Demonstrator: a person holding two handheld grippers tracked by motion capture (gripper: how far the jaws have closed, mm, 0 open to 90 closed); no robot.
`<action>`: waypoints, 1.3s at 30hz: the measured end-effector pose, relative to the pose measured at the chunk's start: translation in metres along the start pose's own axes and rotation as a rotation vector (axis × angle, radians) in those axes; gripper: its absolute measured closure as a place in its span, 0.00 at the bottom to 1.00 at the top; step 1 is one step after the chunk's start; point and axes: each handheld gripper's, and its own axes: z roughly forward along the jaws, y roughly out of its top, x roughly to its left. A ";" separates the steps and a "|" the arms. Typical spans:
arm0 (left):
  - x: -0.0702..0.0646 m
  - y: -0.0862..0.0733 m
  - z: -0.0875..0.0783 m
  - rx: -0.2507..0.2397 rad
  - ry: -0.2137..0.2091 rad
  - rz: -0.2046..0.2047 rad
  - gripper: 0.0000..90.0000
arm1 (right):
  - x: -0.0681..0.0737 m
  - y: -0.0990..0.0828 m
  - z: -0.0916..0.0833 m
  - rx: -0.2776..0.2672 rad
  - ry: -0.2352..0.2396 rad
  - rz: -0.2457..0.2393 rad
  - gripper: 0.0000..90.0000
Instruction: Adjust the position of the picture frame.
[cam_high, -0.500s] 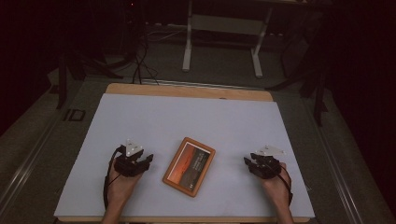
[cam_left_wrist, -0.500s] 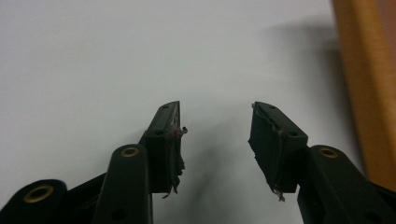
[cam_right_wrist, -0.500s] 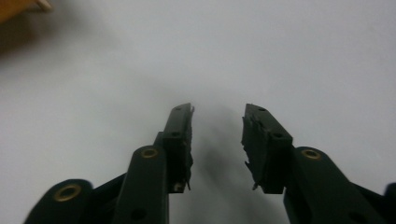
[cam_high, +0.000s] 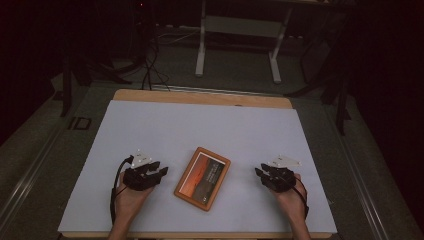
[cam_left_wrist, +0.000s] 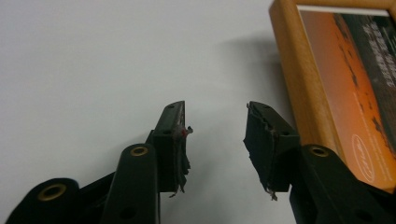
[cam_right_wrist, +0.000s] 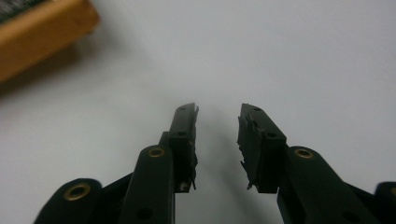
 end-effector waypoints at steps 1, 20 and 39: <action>-0.001 0.000 0.002 0.007 -0.009 0.007 0.66 | 0.002 0.002 0.000 -0.005 0.013 0.002 0.75; -0.004 0.000 0.001 -0.003 -0.058 0.008 0.64 | 0.036 0.032 -0.011 -0.100 0.105 -0.025 0.99; -0.013 0.000 -0.001 0.015 -0.112 0.068 0.66 | 0.077 0.068 0.030 -0.061 0.164 -0.210 1.00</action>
